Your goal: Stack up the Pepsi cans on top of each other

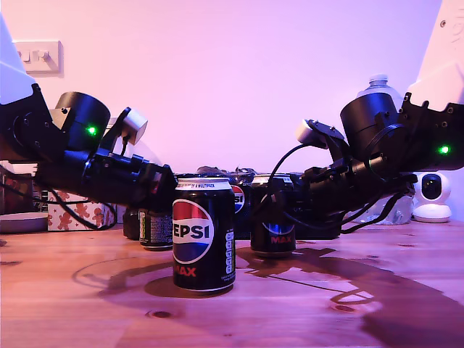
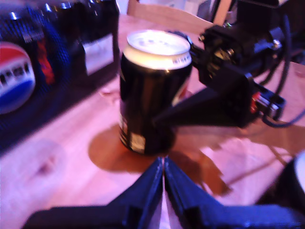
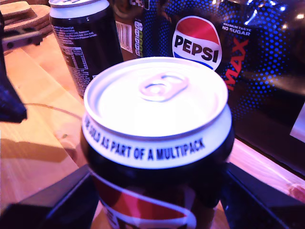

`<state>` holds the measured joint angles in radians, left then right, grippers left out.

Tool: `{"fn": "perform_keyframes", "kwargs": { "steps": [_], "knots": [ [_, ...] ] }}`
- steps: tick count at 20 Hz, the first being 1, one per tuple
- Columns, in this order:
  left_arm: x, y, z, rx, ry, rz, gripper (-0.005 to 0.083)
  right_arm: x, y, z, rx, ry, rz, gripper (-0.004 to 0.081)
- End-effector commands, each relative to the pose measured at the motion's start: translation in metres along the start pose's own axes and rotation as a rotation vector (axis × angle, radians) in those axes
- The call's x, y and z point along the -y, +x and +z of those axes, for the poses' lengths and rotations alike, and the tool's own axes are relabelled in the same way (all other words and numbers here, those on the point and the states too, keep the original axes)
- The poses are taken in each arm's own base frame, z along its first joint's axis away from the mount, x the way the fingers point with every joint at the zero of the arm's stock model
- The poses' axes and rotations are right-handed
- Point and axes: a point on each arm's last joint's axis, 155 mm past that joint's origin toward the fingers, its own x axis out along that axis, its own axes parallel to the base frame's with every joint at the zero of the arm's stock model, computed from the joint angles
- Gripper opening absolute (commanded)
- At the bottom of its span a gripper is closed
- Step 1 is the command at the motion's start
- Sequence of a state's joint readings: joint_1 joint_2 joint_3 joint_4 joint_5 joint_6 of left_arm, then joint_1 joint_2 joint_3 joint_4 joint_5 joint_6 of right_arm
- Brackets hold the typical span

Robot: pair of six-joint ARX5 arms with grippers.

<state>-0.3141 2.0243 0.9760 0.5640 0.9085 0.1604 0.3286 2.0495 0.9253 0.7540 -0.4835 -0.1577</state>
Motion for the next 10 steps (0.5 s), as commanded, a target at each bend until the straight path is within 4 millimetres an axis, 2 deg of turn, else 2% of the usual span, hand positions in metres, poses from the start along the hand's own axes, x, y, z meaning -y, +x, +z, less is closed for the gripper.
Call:
{"fn": "perform_keyframes", "kwargs": {
  "steps": [1,4,10],
  "knots": [
    [0.012,0.004,-0.023,-0.05,-0.043,-0.05,-0.0024,-0.002,-0.004,0.014,0.033,-0.013,0.001,0.0382],
    [0.027,0.007,-0.043,-0.123,-0.059,-0.095,-0.0024,-0.002,-0.004,0.014,0.034,-0.014,0.001,0.0382],
    [0.064,0.021,-0.055,-0.18,-0.072,-0.194,-0.0024,-0.002,-0.004,0.014,0.034,-0.014,0.001,0.0382]
  ]
}}
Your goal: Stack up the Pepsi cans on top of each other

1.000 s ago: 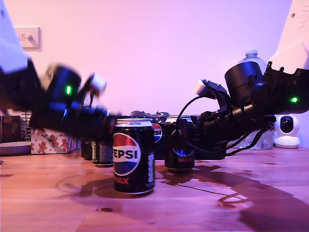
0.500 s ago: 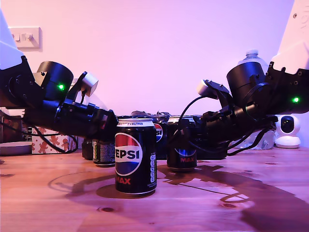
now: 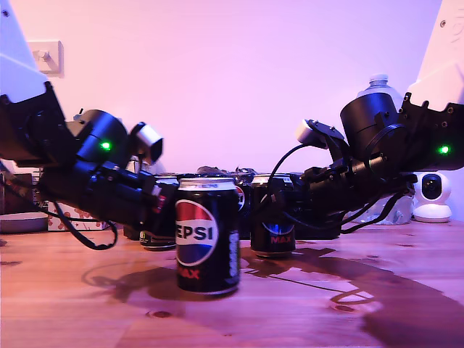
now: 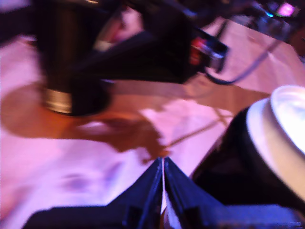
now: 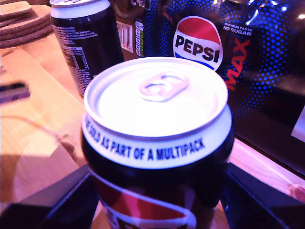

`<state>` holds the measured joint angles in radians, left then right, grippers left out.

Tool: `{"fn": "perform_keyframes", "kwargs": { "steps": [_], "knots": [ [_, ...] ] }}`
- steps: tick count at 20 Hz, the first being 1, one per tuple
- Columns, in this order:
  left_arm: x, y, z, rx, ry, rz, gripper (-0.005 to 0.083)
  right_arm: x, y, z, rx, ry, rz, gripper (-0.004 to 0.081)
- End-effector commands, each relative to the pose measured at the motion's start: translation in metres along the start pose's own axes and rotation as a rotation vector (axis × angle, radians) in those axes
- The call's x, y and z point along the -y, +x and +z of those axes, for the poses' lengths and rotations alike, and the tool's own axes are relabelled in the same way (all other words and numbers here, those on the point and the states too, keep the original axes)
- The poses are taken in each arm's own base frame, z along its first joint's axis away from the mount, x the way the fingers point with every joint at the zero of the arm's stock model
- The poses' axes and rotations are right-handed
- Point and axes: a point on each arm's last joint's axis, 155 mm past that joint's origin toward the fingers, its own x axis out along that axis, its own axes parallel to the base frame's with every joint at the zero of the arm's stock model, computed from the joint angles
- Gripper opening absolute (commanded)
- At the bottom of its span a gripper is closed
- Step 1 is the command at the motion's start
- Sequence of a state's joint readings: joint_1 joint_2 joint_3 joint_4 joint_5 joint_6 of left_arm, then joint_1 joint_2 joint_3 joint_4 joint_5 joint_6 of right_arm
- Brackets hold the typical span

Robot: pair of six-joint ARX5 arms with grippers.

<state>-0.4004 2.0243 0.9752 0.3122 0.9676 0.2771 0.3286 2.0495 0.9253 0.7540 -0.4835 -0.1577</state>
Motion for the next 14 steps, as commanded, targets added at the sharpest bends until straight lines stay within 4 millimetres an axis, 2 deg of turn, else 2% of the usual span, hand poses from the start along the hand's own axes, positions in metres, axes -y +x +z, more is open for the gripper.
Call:
{"fn": "perform_keyframes", "kwargs": {
  "steps": [1,3,6,10,14],
  "knots": [
    [0.012,0.01,-0.015,-0.031,-0.019,-0.044,-0.0024,-0.002,-0.004,0.014,0.033,-0.014,0.001,0.0382],
    [0.022,0.016,-0.016,-0.039,-0.013,-0.07,-0.0024,-0.002,-0.004,0.014,0.034,-0.014,0.001,0.0382],
    [0.017,0.018,-0.01,-0.023,0.024,-0.045,-0.0024,-0.002,-0.004,0.014,0.034,-0.014,0.001,0.0382],
    [-0.013,0.002,0.002,0.004,0.054,0.08,-0.0024,-0.002,-0.004,0.014,0.034,-0.014,0.001,0.0382],
    [-0.038,-0.025,0.018,0.033,0.064,0.194,-0.0024,-0.002,-0.004,0.014,0.034,-0.014,0.001,0.0382]
  ]
}}
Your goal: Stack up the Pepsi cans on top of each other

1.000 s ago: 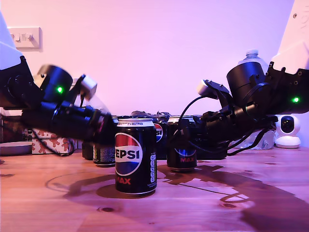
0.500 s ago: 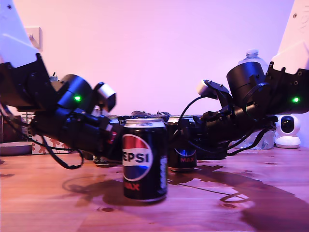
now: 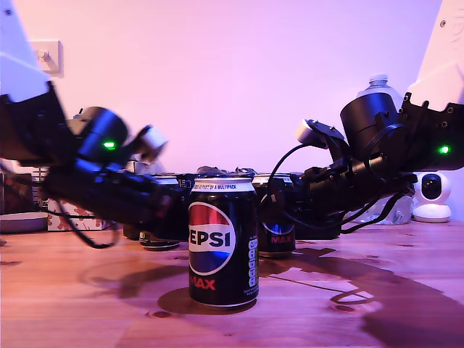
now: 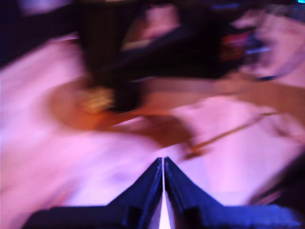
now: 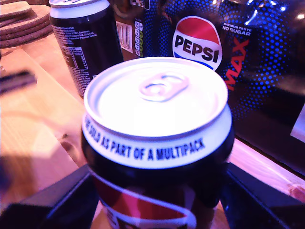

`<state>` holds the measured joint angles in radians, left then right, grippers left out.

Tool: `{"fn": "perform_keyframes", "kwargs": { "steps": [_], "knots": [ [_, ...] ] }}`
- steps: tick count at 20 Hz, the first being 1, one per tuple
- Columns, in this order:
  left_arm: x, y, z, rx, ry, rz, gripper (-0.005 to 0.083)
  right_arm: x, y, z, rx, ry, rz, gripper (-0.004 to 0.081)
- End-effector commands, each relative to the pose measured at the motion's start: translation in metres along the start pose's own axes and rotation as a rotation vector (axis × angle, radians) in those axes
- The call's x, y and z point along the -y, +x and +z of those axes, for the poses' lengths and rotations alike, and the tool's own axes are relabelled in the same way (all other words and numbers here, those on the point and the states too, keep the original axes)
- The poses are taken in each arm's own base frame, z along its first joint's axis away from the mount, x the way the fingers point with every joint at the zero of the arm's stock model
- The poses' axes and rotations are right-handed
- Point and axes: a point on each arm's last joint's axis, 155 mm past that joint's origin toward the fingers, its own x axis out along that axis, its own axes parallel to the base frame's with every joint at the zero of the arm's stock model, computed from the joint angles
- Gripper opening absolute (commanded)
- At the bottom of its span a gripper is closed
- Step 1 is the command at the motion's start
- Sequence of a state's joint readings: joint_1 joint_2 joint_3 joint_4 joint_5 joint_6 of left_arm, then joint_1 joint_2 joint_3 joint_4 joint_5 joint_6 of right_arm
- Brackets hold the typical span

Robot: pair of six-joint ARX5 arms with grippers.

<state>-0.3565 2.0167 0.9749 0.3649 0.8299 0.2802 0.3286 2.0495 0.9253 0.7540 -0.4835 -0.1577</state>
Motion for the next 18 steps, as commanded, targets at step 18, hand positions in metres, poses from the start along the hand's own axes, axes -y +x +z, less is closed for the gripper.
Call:
{"fn": "perform_keyframes", "kwargs": {
  "steps": [18],
  "knots": [
    [-0.033,-0.059,0.011,-0.007,-0.074,0.162,-0.0024,0.0,-0.007,0.034,0.092,-0.019,-0.006,0.0382]
  ]
}}
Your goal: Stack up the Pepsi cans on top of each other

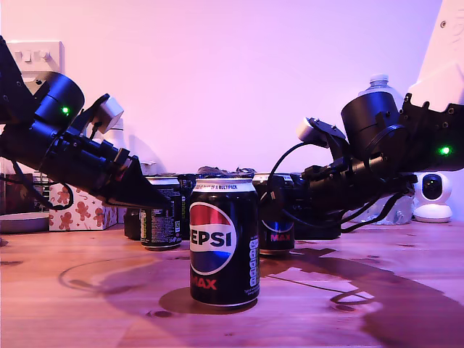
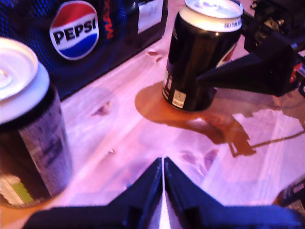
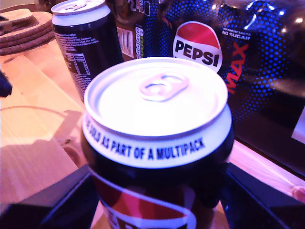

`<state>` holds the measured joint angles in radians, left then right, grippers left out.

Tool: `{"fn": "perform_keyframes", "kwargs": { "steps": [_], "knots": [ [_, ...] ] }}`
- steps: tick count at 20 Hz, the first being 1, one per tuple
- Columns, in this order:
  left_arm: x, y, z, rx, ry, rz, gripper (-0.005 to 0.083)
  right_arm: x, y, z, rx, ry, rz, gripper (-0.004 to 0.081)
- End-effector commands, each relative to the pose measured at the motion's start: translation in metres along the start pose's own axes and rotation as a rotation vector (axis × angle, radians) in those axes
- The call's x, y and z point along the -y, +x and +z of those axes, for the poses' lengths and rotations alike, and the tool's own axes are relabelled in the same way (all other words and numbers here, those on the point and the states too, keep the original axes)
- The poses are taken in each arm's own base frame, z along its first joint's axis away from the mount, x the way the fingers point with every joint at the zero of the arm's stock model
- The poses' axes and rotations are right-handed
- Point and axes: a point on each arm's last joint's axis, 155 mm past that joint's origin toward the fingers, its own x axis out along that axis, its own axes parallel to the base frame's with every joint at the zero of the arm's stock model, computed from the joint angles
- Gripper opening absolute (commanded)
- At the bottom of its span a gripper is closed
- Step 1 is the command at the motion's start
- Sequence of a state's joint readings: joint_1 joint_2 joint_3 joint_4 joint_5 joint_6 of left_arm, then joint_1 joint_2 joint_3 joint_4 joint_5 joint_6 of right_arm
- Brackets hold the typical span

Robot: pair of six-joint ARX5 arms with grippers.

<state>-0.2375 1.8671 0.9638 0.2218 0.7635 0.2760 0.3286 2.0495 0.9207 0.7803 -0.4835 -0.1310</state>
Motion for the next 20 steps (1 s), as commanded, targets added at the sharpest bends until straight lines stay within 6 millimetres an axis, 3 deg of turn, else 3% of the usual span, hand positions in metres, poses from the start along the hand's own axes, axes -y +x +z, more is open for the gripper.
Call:
{"fn": "perform_keyframes", "kwargs": {
  "steps": [1,8,20],
  "knots": [
    [0.003,-0.002,-0.009,-0.012,-0.013,-0.004,-0.0024,-0.001,-0.008,0.036,0.083,-0.041,-0.005,0.0381],
    [0.004,-0.013,0.01,0.012,0.02,0.03,-0.0024,0.003,-0.026,0.068,0.115,-0.055,-0.017,0.0382],
    [0.019,-0.039,0.035,0.024,0.047,0.056,-0.0024,-0.013,-0.066,0.121,0.13,-0.074,-0.017,0.0382]
  ]
}}
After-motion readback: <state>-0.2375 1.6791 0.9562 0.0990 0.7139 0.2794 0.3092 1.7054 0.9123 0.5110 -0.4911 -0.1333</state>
